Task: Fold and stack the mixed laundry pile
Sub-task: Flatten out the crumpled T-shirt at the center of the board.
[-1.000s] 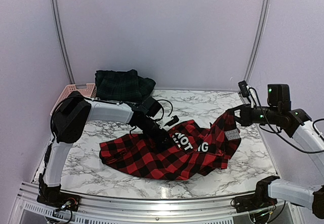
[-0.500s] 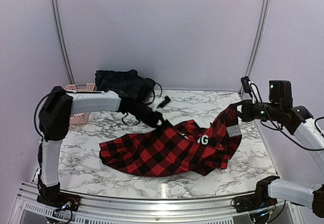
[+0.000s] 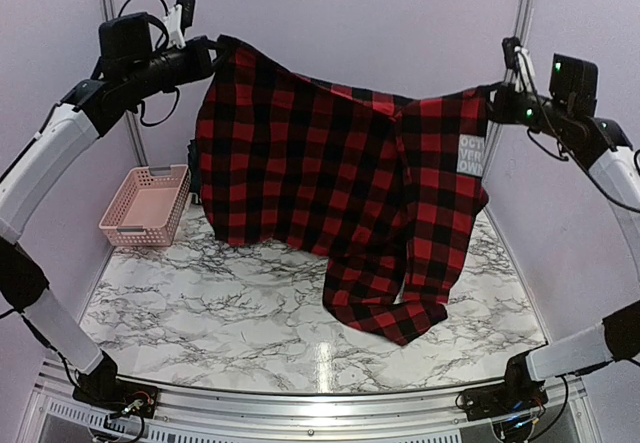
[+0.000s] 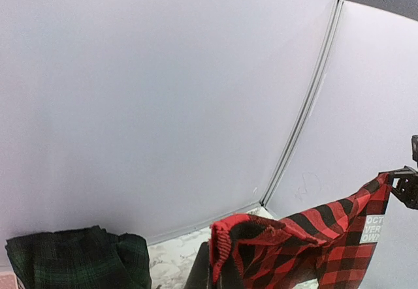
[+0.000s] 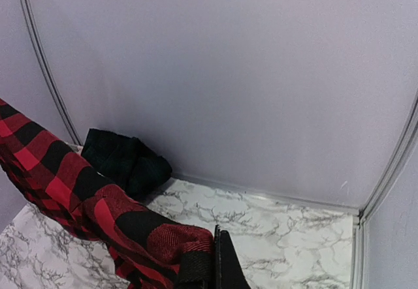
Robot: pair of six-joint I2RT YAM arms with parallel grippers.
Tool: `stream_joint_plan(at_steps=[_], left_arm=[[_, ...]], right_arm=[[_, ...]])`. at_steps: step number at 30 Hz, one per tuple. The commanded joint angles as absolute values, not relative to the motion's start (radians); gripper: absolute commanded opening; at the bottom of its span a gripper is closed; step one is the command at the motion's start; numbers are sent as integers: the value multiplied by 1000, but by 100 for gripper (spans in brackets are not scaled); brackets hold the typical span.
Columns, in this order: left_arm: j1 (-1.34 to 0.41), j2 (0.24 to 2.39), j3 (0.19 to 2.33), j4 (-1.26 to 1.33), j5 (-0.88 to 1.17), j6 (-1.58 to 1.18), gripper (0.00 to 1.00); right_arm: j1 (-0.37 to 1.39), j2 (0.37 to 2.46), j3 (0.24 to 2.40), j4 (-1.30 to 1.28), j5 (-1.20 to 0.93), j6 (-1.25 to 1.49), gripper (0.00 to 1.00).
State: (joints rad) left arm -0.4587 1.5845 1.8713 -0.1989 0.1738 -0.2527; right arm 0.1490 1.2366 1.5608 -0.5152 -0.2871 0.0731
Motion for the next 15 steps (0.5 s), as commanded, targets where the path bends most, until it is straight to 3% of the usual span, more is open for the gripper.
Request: stream_joint_plan(at_steps=[1,15], left_arm=[[-460,1538,1947,-202,121,-226,0],[-481,1267,1996,-217,232,-210,0]], right_arm=[[139,1308,1810,-507,-307,15,0],[146,1162,2057,-521,-615,62,0]])
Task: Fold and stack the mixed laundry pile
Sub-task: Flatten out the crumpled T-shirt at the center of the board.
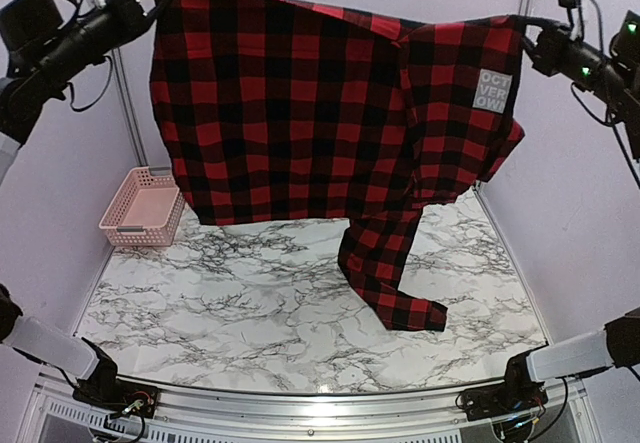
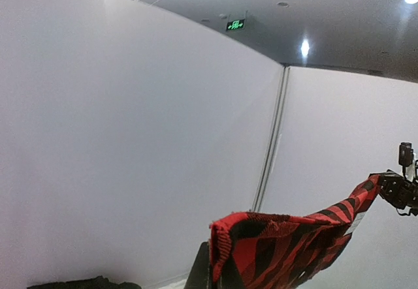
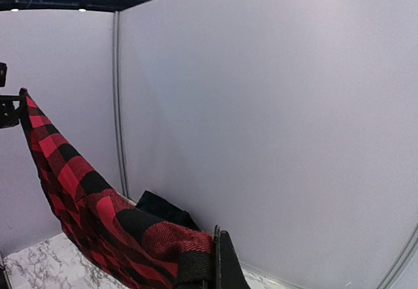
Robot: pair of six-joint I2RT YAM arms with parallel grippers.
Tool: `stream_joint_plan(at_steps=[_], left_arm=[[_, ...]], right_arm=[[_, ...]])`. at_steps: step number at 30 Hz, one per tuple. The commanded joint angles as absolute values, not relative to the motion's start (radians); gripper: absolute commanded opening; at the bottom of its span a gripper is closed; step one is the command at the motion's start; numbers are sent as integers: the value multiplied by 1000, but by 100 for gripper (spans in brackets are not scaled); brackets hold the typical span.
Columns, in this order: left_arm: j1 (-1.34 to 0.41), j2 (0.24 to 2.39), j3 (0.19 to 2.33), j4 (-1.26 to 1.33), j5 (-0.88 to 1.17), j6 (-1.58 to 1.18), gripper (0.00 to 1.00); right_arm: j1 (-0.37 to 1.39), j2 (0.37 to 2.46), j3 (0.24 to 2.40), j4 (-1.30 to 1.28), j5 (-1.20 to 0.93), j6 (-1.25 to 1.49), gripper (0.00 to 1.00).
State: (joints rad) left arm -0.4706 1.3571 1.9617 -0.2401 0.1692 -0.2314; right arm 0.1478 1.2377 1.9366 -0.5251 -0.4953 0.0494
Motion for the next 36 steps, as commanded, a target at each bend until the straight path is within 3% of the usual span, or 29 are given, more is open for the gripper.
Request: stream_joint_plan(at_steps=[1,9,15,20,24,29,30,32,33,35,36], left_arm=[[-484,1250,1997,-216,249,-213,0],[-491,1174,2019,-213,301,-256,0],[-491,1164,1981,-235,174,-274,0],[-490,1159,1765,-274,-5,-244,0],[-481,1176,1512,-245,-124,-228,0],[-418,1349,1275,-163,-171,-250,0],[-400,1408,1267,-159,-192,-270,7],[-358,1534,1284,-159,-227,-291,30],[-334,1588,1307,-170,-231,-307,37],[-296,1685,1351,-192,-227,-330,60],[-291,1708,1377,-212,-237,-329,65]], right_arm=[[145,1153,2078,-531,-637,69,0],[142,1111,2186,-523,-781,194,0],[142,1143,2184,-588,-652,175,0],[141,1139,1833,-582,-533,123,0],[141,1144,1473,-415,-501,148,0],[141,1385,1246,-245,-499,189,0],[140,1459,1250,-245,-478,191,9],[140,1594,1325,-306,-446,170,32],[138,1645,1374,-339,-397,167,47],[128,1716,1469,-420,-326,151,62],[122,1739,1530,-459,-293,143,66]])
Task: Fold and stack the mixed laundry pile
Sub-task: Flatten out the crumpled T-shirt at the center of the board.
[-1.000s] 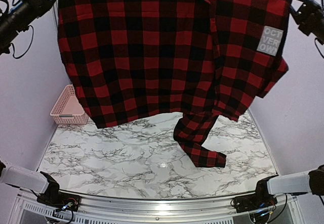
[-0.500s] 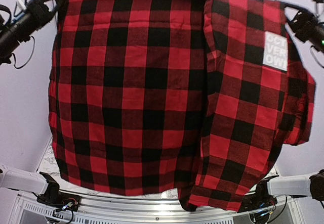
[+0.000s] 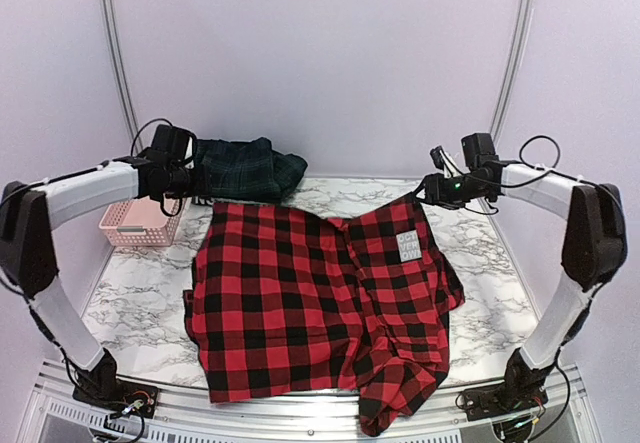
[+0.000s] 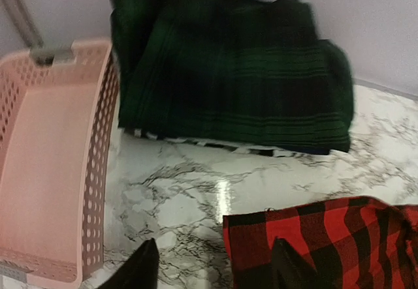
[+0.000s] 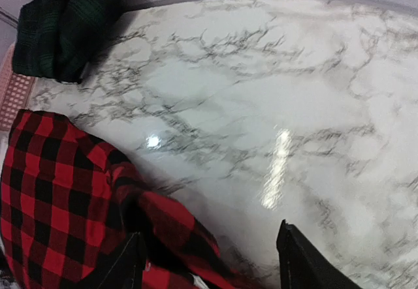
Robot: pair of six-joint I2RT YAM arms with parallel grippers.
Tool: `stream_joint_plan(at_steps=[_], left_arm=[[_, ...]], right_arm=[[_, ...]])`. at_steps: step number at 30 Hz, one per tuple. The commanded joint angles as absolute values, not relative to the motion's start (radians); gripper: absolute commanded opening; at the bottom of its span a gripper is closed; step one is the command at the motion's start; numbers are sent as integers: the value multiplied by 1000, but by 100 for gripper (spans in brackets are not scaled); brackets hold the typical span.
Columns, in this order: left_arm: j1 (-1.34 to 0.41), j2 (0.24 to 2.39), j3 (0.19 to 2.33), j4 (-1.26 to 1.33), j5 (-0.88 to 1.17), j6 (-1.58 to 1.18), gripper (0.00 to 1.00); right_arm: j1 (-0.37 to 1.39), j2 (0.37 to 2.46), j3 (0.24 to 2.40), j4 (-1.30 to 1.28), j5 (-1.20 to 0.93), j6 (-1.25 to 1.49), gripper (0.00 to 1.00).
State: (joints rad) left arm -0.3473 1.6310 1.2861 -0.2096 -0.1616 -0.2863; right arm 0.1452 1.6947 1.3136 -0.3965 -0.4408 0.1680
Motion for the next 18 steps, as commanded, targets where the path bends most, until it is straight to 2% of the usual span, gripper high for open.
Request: stream_joint_plan(at_steps=[1,3,5,7,9,14,18], left_arm=[[-290,1721,1395,-231,-241,-313,66],[-291,1723,1406,-252,-229,-308,76],[-295,1700,1379,-257,-189,-300,87],[-307,1668,1332,-255,-132,-285,90],[-338,1641,1280,-255,-74,-272,89],[-478,1653,1178,-259,60,-284,79],[-549,1725,1149,-258,81,-335,70]], right_arm=[[112,1751,1558,-489,-275,139,71],[94,1753,1559,-512,-265,139,80],[73,1744,1523,-540,-244,152,83],[56,1717,1460,-546,-279,166,83],[53,1670,1383,-530,-343,167,78],[57,1569,1187,-512,-536,216,67],[83,1552,1016,-428,-604,266,63]])
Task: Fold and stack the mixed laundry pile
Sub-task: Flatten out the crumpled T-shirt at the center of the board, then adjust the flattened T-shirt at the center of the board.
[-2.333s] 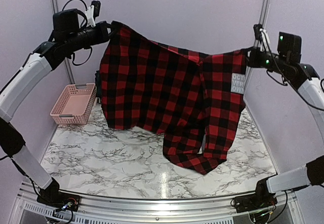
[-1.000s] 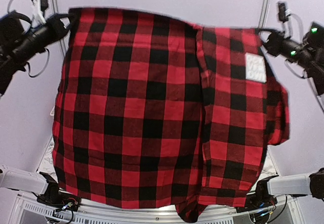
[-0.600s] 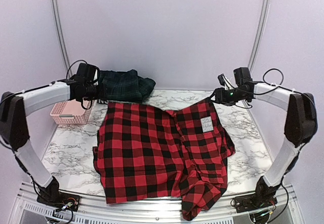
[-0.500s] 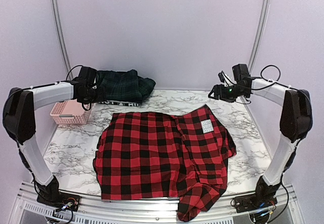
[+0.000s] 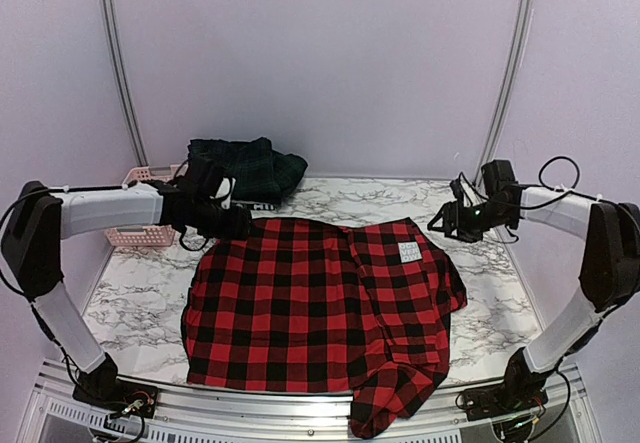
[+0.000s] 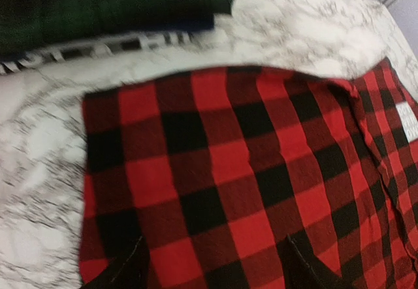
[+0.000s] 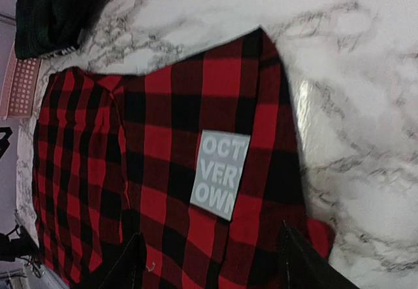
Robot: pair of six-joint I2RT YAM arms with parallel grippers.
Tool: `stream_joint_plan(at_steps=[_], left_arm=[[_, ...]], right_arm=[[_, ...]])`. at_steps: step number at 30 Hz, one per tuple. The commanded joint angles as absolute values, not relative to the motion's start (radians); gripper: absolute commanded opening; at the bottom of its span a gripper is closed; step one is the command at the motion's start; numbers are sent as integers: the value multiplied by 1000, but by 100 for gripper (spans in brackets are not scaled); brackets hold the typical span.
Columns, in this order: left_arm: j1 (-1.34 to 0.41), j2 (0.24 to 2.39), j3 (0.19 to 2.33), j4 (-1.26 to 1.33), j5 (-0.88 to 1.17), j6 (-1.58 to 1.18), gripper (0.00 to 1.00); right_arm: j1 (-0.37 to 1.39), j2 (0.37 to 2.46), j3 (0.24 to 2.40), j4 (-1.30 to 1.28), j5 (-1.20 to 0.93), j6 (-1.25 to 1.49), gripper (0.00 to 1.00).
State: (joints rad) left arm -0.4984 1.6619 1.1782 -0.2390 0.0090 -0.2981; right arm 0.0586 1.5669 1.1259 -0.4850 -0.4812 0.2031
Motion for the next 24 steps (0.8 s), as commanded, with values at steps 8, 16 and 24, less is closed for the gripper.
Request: stream_joint_plan(at_steps=[8,16,24], left_arm=[[-527,1923,1208,-257,54,-392,53],[-405,2077,1372,-312,48,-367,47],[-399,1981,1410,-352,51,-329,67]], right_arm=[[90,1775,985,-268,-651,312,59],[88,1954,1243,-323,-641,286,56],[98,1645,1152,-455,-656,311,59]])
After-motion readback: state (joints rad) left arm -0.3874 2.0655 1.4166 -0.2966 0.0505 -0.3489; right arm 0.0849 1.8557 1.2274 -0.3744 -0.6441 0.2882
